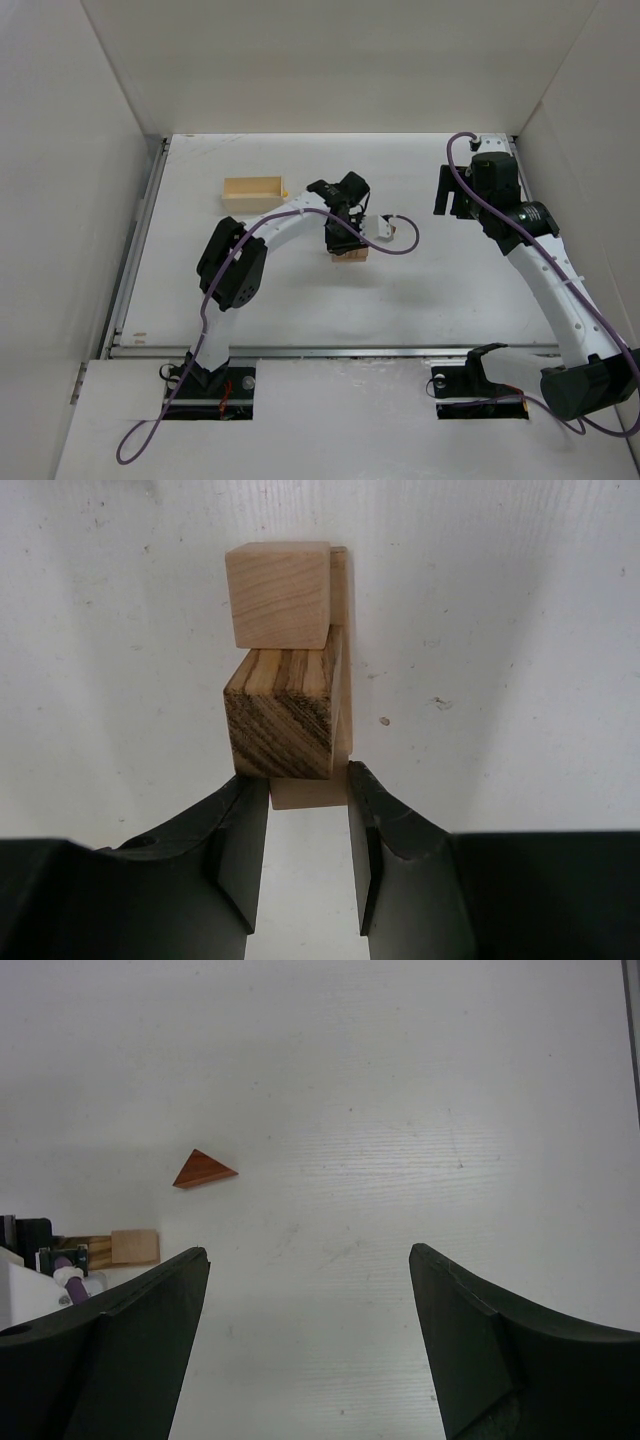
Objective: Build the wood block tower
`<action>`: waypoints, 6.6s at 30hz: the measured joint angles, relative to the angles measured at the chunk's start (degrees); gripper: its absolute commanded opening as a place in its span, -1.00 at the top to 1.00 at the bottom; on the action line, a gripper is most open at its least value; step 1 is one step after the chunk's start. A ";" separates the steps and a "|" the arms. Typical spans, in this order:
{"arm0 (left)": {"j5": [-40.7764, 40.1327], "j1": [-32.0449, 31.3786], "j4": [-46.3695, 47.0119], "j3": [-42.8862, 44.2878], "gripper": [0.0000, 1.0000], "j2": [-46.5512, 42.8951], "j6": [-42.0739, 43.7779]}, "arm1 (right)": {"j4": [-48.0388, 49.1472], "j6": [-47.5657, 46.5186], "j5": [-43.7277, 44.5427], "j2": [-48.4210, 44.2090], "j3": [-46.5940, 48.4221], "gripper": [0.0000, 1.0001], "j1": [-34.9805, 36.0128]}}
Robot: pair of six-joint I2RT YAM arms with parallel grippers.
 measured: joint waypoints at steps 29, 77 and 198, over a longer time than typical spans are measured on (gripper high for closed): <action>-1.68 0.00 0.31 0.00 0.18 0.85 -0.26 | 0.00 -0.02 0.00 0.20 0.00 -0.76 0.00; 3.23 13.60 30.88 -31.08 0.40 -20.24 -40.46 | 15.41 15.19 -16.98 21.11 -15.93 -0.72 1.90; 0.13 12.55 29.03 -29.81 0.33 -23.45 -37.86 | 10.38 10.08 -9.01 40.17 5.38 -0.83 5.68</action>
